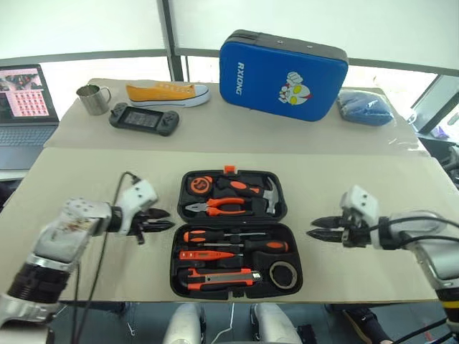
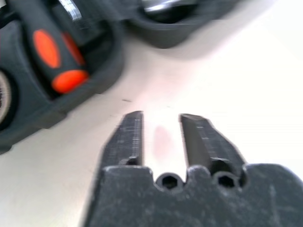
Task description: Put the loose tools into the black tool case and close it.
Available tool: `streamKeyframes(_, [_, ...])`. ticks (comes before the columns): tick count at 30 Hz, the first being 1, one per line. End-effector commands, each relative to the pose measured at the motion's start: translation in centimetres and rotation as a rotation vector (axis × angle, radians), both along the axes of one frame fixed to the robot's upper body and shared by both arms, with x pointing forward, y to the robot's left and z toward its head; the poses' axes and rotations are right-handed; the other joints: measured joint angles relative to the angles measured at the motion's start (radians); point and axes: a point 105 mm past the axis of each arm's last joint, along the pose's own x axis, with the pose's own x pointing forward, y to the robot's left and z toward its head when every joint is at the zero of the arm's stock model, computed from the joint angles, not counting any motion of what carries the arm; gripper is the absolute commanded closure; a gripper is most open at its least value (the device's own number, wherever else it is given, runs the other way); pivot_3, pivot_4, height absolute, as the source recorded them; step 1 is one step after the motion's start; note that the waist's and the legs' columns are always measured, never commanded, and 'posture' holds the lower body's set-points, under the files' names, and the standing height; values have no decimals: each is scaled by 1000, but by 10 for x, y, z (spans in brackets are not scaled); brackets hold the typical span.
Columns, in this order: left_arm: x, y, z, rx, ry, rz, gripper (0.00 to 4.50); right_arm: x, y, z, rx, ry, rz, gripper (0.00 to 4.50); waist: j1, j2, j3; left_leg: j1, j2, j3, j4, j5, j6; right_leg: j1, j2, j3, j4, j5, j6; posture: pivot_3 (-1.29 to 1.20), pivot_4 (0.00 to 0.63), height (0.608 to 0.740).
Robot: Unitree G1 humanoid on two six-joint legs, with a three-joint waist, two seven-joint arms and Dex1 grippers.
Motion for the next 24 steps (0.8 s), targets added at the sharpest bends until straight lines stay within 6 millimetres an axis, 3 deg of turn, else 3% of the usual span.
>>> streamKeyframes(1, [6, 2, 14, -93, 38, 75, 1324, 12, 6, 20, 122, 18, -47, 1355, 1, 0, 0, 0, 0, 0, 0, 0, 0, 0, 0, 0, 0, 0, 0, 0, 150, 740])
streamKeyframes(5, [10, -10, 21, -184, 117, 99, 0, 24, 17, 24, 189, 54, -81, 16, 5, 0, 0, -2, -1, 0, 0, 0, 0, -1, 0, 0, 0, 0, 0, 0, 150, 740])
streamKeyframes(9, [27, -31, 22, -275, 166, 151, 0, 39, 37, 18, 249, 153, -103, 16, 12, 0, 0, -4, -2, 1, 1, 0, 0, -1, -1, -1, 0, 0, 1, 0, 150, 740])
streamKeyframes(17, [39, -41, 19, -317, 199, 201, 0, 49, 44, 6, 204, 196, -130, 16, 12, 0, 0, -7, -2, 1, 1, 0, -1, -3, -1, -1, 0, 0, 1, 0, 150, 740])
streamKeyframes(21, [40, -43, 20, -324, 196, 194, 1069, 51, 39, 7, 214, 200, -144, 0, 11, 0, 0, -7, -3, 1, 1, 0, -1, -3, -1, -1, 0, 0, 1, 0, 150, 740])
streamKeyframes(24, [39, -44, 21, -329, 196, 187, 2214, 49, 39, 8, 219, 205, -136, 737, 8, 0, 0, -7, -2, 1, 1, 1, -1, -3, -1, -1, 0, 0, 1, 0, 150, 740])
